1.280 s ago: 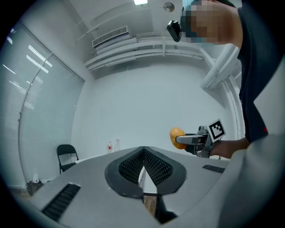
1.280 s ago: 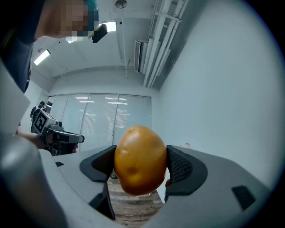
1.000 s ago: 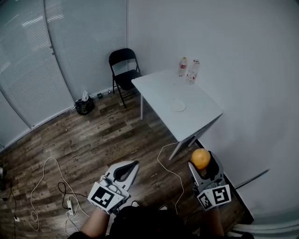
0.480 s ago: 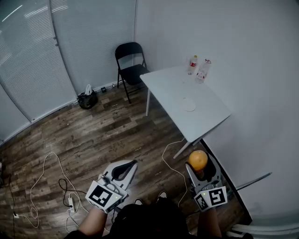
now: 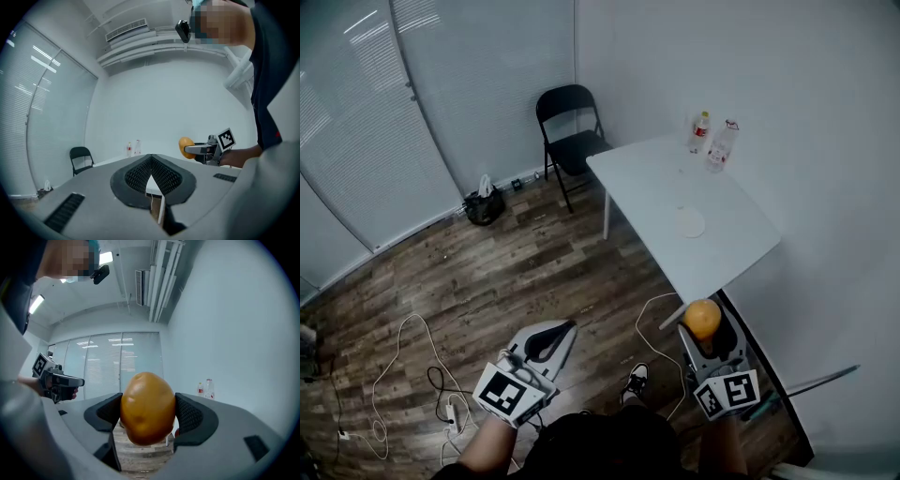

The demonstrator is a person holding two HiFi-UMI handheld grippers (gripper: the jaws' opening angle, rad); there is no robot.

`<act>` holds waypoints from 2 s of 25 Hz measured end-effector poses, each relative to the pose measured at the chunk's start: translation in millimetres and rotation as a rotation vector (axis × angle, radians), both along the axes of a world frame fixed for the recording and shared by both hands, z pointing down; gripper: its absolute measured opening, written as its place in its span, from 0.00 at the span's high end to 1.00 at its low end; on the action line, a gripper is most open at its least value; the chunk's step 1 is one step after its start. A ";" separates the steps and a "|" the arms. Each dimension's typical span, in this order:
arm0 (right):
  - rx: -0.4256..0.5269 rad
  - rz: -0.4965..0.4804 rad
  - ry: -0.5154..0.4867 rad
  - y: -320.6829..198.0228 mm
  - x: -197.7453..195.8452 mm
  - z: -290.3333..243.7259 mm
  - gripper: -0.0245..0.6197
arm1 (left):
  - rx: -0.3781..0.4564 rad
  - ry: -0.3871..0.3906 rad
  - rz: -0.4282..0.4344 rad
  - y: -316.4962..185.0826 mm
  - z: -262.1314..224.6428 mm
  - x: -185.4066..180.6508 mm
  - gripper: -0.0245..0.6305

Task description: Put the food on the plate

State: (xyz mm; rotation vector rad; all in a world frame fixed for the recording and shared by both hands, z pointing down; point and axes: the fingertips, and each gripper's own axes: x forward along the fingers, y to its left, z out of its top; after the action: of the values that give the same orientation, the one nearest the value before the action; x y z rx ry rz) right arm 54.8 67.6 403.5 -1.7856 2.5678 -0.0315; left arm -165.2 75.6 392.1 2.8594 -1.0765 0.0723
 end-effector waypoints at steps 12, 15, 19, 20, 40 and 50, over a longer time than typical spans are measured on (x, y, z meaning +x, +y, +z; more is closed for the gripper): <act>0.000 0.001 -0.016 -128.8 137.5 -4.3 0.40 | 0.002 -0.041 -0.006 -125.8 -14.9 133.7 0.93; -0.008 0.013 -0.013 -151.7 172.9 0.7 0.40 | 0.002 -0.051 -0.010 -152.5 -16.3 164.3 0.93; -0.018 0.046 -0.041 -172.7 208.1 10.6 0.40 | -0.001 -0.070 0.011 -177.9 -13.3 196.0 0.93; -0.019 0.053 -0.049 -176.8 214.2 12.5 0.40 | -0.005 -0.076 0.019 -184.0 -11.1 202.4 0.93; -0.072 0.326 0.010 -309.8 216.3 19.4 0.40 | -0.003 -0.022 0.324 -380.4 12.0 214.7 0.93; -0.233 0.344 0.038 -406.5 190.8 80.6 0.40 | -0.116 -0.011 0.352 -447.2 48.7 188.7 0.93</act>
State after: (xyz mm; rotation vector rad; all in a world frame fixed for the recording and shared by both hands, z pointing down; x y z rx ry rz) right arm 245.6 -338.9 484.1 -2.3071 2.3225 -0.3055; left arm 23.5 -371.6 440.8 2.9072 -0.5394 0.1670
